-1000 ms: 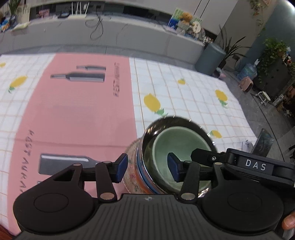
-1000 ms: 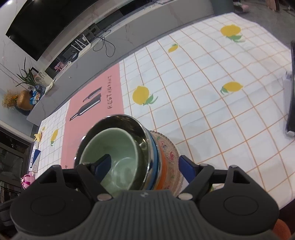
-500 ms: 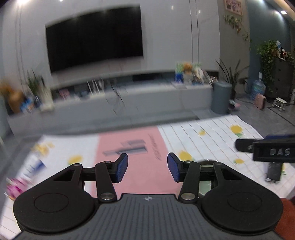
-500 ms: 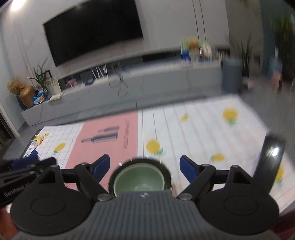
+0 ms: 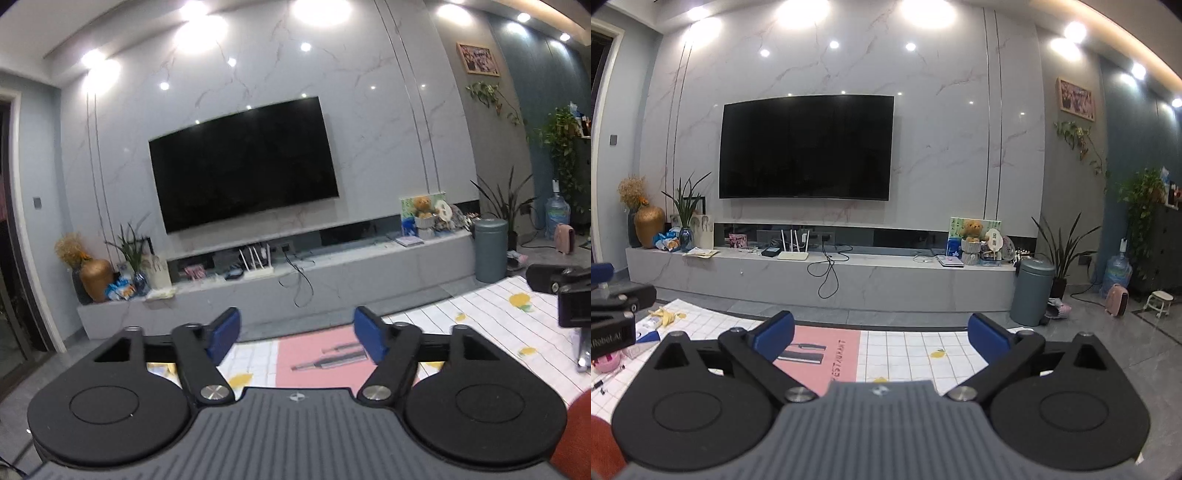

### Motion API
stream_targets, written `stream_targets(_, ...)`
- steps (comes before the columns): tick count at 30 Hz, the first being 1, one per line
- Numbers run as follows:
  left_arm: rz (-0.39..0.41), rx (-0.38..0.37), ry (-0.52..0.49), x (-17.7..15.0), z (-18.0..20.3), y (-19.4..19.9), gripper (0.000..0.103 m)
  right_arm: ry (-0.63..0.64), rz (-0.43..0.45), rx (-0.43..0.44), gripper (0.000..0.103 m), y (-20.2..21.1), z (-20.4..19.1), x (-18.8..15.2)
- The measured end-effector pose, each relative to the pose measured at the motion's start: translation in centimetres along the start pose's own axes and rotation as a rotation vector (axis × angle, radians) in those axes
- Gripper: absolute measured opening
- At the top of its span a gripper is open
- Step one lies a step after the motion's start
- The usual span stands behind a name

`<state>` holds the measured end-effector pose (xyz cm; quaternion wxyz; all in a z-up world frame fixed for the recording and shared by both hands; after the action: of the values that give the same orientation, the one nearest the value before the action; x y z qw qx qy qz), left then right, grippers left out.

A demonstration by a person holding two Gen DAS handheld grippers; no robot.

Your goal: Organize plates and bowls

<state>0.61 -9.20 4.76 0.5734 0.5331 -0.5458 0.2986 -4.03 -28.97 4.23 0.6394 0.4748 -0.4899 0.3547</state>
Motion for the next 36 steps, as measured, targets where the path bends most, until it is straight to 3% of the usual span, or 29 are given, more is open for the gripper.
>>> stream_targets(9,-0.281,-0.056,0.095,-6.5,0.5,-2.7,0.087,0.042,-0.213,0.01,0.099,0.0,-2.7,-7.1)
stream_targets(12,-0.358,-0.056,0.103,-8.6,0.7,-3.9,0.087,0.051,-0.318,0.009,0.099,-1.1,-3.4,-9.6)
stream_targets(18,-0.472,-0.054,0.137,-12.2,0.4,-5.1,0.087,0.045,-0.408,-0.016,0.099,-3.1,-3.1,-12.6)
stream_targets(26,-0.515,-0.058,0.122,-14.2,0.9,-5.1,0.087,0.037,-0.504,-0.011,0.099,-5.2,-3.4,-14.9)
stream_targets(36,-0.522,-0.052,0.128,-14.0,0.7,-5.6,0.087,0.044,-0.511,-0.005,0.099,-6.0,-3.7,-15.1)
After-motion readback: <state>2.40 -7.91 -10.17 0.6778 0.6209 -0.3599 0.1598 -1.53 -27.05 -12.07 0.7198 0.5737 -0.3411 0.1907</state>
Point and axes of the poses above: each gripper's, at about its wrist camera, not at the fingertips, and y roughly against the way its jaws point, z to its right, x to its top, the point moved 10 cm from there along -y, roughly the way its jaws point, and after that the axes turned 10 degrees about -x, right-handed, at the moved point
